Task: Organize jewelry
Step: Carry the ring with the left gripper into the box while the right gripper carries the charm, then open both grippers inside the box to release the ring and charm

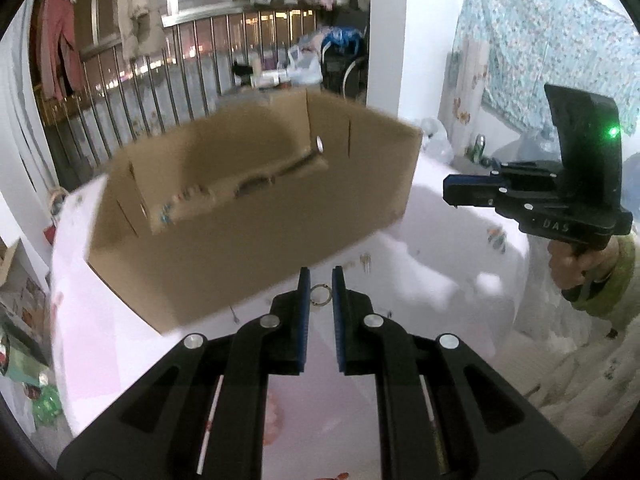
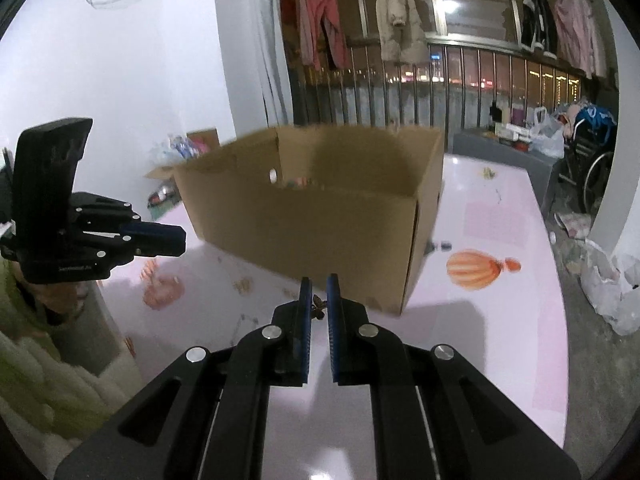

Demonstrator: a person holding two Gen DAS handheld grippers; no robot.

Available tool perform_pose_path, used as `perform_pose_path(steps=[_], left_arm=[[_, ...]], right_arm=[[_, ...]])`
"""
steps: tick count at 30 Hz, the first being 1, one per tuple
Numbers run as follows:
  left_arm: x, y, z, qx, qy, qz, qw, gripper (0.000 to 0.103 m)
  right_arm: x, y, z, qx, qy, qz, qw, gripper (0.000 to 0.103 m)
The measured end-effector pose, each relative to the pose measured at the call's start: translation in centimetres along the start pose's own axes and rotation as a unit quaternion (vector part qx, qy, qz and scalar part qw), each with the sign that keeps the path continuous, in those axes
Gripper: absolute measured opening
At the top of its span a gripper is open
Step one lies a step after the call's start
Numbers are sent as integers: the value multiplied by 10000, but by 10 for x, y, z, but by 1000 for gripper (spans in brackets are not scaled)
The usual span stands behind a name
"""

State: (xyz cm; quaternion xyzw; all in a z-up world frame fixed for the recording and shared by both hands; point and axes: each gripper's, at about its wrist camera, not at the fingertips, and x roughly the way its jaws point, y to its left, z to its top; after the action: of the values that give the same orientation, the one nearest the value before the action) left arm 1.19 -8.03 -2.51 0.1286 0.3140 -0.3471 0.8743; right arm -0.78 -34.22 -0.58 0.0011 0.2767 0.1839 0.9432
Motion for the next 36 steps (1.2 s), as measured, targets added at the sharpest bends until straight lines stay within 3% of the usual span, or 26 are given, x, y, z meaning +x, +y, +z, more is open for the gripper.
perform_pose_path(steps=[9, 13, 21, 23, 25, 28, 36], left_arm=[[-24, 27, 53, 189, -699, 214, 9971, 10], [6, 60, 73, -70, -482, 227, 9986, 10], [69, 105, 89, -529, 190, 119, 9983, 10], [83, 114, 89, -670, 377, 138, 9969, 16], [89, 117, 87, -738, 424, 117, 9963, 29], [92, 118, 86, -773, 422, 103, 9961, 39], [82, 117, 85, -900, 249, 110, 9956, 40]], right_arm=[[-1, -11, 72, -235, -579, 430, 9971, 8], [27, -21, 95, -229, -480, 588, 9969, 8], [91, -43, 114, -170, 193, 561, 9981, 8], [96, -46, 113, -114, 246, 520, 9983, 9], [99, -52, 113, -26, 258, 519, 9983, 9], [96, -58, 111, 59, 209, 491, 9986, 12], [79, -69, 108, 266, 0, 362, 9990, 22]])
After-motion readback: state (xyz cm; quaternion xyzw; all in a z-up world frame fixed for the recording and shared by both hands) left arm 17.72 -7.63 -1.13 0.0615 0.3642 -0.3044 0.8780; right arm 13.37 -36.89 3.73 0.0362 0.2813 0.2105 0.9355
